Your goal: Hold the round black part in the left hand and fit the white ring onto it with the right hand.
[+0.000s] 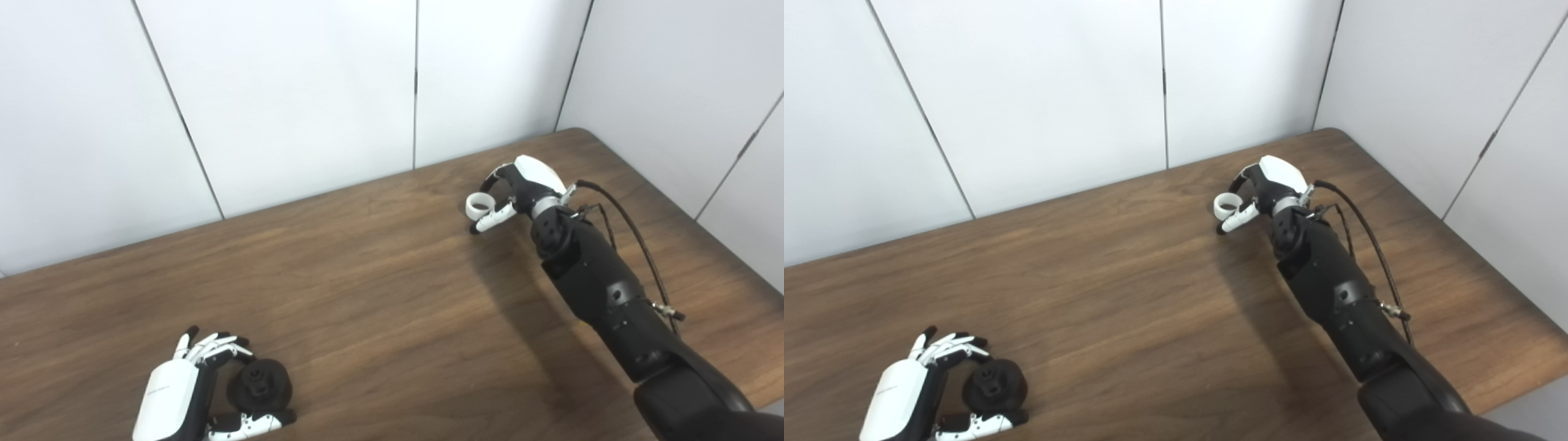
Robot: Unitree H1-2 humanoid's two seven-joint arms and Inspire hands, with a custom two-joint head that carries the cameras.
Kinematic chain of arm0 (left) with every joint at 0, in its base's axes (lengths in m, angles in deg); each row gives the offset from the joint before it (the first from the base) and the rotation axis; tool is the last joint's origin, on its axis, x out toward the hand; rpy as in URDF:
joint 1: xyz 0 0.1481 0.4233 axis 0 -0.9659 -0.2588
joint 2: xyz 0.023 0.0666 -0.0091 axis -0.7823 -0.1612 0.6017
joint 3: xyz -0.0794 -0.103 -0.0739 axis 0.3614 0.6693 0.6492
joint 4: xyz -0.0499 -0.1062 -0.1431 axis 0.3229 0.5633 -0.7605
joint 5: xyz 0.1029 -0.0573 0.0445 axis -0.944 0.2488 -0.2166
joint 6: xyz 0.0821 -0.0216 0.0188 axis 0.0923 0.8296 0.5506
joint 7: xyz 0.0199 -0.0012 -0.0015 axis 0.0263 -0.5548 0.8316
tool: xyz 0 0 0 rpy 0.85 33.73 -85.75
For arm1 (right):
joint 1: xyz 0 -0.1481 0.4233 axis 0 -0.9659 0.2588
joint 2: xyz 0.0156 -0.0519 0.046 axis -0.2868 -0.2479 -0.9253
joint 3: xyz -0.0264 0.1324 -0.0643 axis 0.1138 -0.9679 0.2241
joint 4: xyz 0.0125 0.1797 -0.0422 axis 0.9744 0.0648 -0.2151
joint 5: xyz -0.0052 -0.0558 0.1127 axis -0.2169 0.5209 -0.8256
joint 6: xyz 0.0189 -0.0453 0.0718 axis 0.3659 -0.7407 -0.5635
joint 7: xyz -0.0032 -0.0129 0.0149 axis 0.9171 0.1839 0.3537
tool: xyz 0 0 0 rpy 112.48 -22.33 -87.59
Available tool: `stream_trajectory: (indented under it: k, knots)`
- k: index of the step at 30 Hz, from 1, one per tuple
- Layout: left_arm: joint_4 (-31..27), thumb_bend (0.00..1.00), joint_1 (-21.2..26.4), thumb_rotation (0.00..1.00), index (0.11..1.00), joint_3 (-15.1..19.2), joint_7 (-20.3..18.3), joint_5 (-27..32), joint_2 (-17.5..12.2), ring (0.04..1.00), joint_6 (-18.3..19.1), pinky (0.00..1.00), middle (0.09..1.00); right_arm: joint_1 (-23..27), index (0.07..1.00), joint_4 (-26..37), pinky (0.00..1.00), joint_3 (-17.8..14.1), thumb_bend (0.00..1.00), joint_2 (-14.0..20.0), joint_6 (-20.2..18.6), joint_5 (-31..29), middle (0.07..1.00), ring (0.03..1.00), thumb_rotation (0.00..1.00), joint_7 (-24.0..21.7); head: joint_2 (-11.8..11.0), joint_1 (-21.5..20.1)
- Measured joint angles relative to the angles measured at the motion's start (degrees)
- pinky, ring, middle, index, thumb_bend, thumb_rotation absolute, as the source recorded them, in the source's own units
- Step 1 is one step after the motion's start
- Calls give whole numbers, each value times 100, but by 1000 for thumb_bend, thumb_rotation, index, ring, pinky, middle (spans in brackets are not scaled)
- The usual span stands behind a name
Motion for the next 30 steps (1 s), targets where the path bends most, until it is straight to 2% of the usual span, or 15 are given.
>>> stream_trajectory:
  k: [9,30]
  knots:
    - [-6,522,-6,47,484,5,-1,-2,-4,848,-4,1000,751,-25,648,-5,1000,-124,824,-1,0,30,905,994,204,-146,9,-18]
    - [-11,523,-12,47,484,3,-8,-2,-9,849,-14,998,749,-28,632,1,1000,-94,822,-2,0,32,883,990,192,-159,26,26]
